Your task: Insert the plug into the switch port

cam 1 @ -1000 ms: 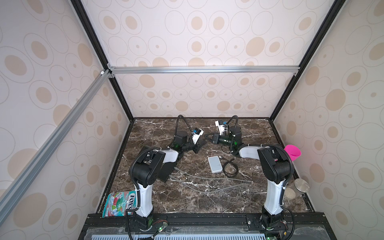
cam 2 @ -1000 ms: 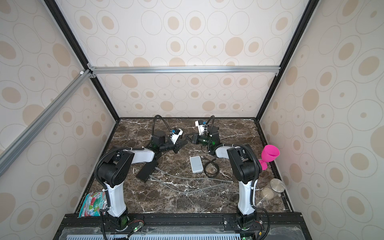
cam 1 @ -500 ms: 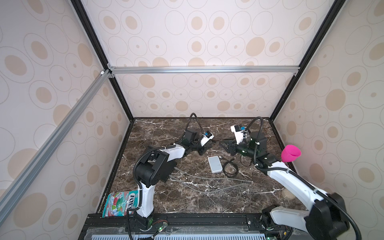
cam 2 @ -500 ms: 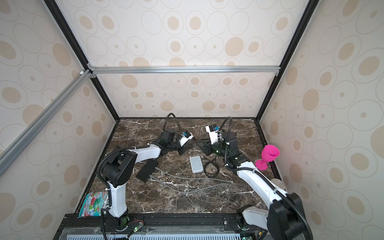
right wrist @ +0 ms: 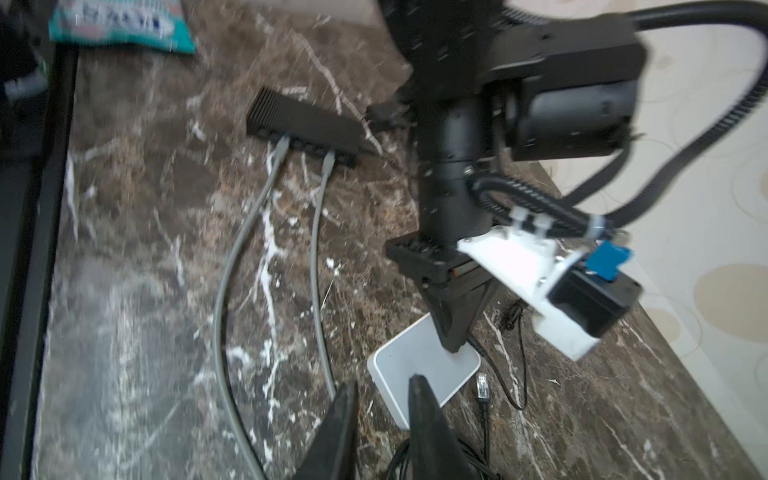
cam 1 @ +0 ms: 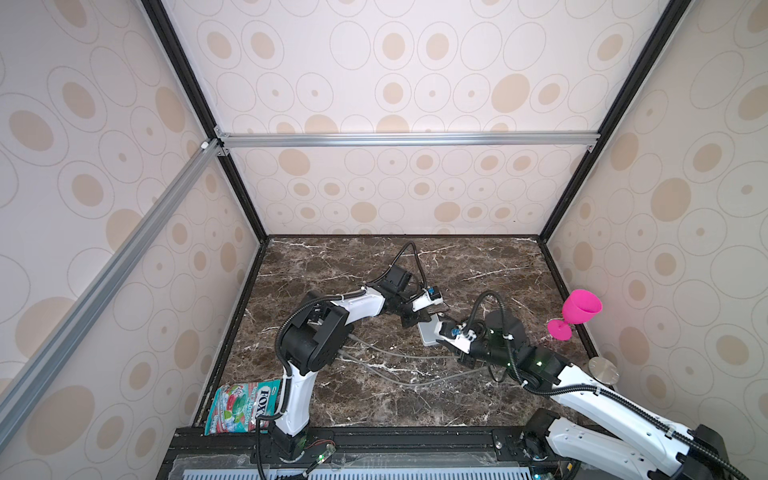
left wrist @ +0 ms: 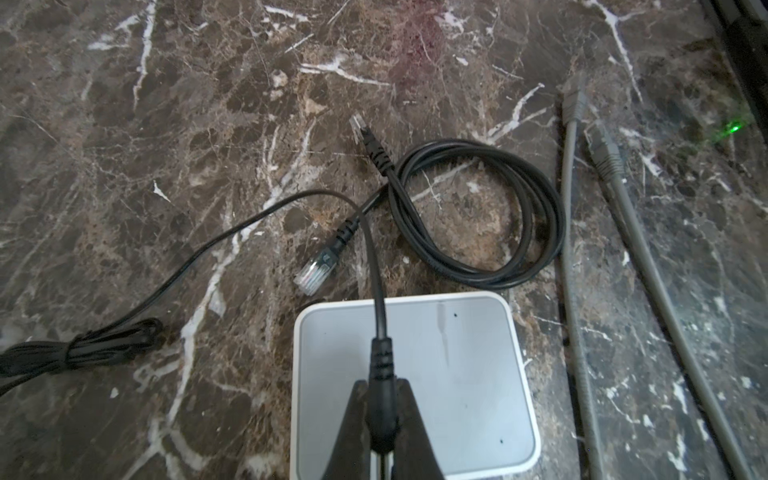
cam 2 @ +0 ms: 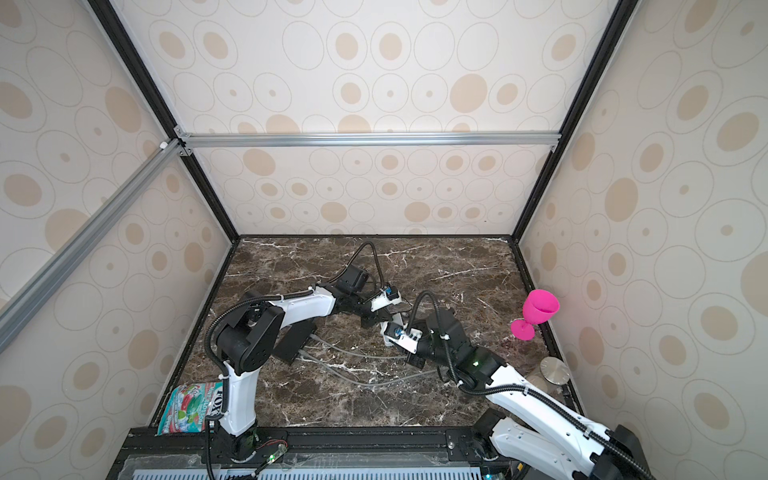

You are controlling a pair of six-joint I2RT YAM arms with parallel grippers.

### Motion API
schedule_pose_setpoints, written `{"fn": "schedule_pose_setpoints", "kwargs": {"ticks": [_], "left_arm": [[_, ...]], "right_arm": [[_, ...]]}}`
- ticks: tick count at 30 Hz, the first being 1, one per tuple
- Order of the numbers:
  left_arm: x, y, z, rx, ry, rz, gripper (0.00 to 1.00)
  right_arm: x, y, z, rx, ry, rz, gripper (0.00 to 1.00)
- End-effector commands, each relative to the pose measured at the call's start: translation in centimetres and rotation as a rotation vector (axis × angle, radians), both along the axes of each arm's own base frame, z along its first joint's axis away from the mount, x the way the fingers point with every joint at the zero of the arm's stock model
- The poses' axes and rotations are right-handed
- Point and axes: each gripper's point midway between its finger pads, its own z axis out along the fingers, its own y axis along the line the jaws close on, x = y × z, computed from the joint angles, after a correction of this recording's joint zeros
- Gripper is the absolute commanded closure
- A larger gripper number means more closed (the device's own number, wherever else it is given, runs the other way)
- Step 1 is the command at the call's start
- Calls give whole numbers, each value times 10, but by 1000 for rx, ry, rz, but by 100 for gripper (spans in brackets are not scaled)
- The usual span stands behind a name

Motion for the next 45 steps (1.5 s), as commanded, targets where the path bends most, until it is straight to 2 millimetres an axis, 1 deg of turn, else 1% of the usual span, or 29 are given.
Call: {"fn": "schedule_pose_setpoints", "kwargs": {"ticks": [1, 3, 4, 5, 7, 8, 10, 12, 14, 17, 21, 22, 27, 31, 34, 37, 45], "left_arm": [[-6, 3, -2, 40, 13, -60, 100], [-9, 5, -5, 64, 37, -72, 100], [-9, 6, -6, 73, 46, -75, 100], [-11, 7, -7, 82, 57, -78, 100], [-13, 9, -8, 91, 70, -85, 100], [-13, 10, -8, 94, 76, -86, 100], [-13, 12, -6, 88, 84, -86, 100], [-14, 13, -5, 81, 90, -90, 100], [-15, 14, -3, 76, 94, -96, 100], [-18, 13, -2, 69, 102, -108, 100], [-21, 14, -1, 68, 115, -120, 100], [-21, 14, -1, 68, 116, -123, 100], [-22, 15, -1, 68, 126, -123, 100], [-22, 15, -2, 69, 132, -125, 100], [-22, 15, -3, 72, 138, -124, 100], [-22, 15, -3, 73, 138, -124, 100], [-22, 15, -2, 71, 142, -125, 100]], "right_arm": [[7, -12, -15, -358, -147, 107, 79], [17, -20, -21, -475, -113, 78, 79], [22, -21, -20, -493, -88, 38, 79], [26, -20, -22, -504, -61, 28, 77], [33, -17, -30, -530, -77, 40, 60], [39, -16, -34, -540, -90, 35, 57], [47, -17, -41, -568, -70, 35, 63], [60, -19, -48, -599, -67, 24, 68], [72, -19, -54, -612, -94, 18, 68], [84, -9, -61, -582, -126, 38, 68], [101, -7, -75, -560, -127, 36, 68], [105, -7, -75, -554, -134, 34, 68], [110, -3, -86, -561, -122, 56, 68], [113, 1, -89, -568, -119, 69, 69], [114, 0, -94, -591, -103, 80, 71], [114, 0, -97, -603, -93, 84, 77], [112, -1, -104, -615, -76, 92, 78]]}}
